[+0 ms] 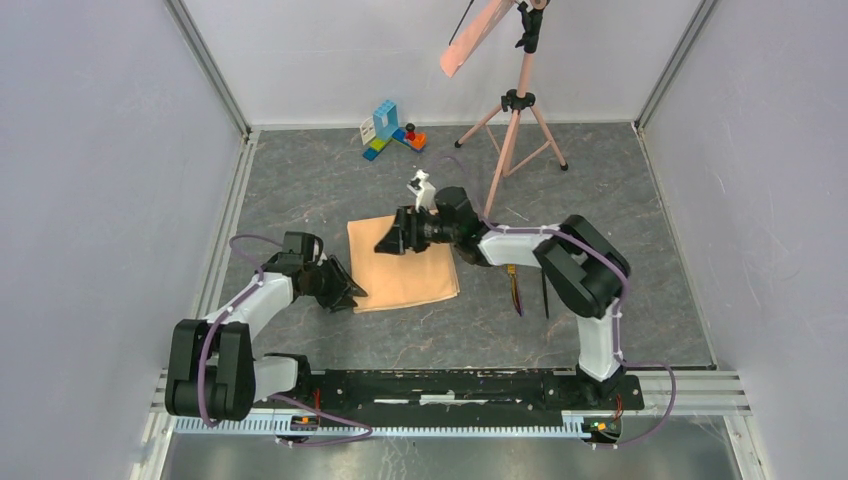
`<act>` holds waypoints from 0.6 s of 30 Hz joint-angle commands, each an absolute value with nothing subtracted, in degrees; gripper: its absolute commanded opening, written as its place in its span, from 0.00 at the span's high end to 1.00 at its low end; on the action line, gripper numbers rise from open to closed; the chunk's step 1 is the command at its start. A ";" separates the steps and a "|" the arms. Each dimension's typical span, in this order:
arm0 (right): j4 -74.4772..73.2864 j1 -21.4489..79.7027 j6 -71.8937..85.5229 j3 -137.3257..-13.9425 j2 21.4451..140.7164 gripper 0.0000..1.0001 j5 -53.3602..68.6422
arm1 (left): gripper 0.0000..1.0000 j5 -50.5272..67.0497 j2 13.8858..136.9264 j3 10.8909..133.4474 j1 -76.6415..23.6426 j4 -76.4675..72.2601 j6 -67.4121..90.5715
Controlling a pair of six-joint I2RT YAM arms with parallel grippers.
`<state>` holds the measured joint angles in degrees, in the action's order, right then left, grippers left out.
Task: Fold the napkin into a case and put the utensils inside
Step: Smooth out the square-folded napkin at the center of the board.
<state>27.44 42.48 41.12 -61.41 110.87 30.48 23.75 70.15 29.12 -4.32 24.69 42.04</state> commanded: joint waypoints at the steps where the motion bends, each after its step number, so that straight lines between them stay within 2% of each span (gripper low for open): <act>1: 32.87 45.42 47.53 -72.16 119.10 0.26 30.02 | 0.56 22.04 70.90 27.25 -4.44 22.75 44.78; 11: 30.28 49.23 49.84 -89.57 133.81 0.23 27.72 | 0.60 19.43 74.44 26.97 -4.42 22.28 43.73; 18: 28.02 49.31 49.01 -93.12 138.73 0.27 23.82 | 0.62 18.02 74.04 27.51 -4.38 23.89 43.33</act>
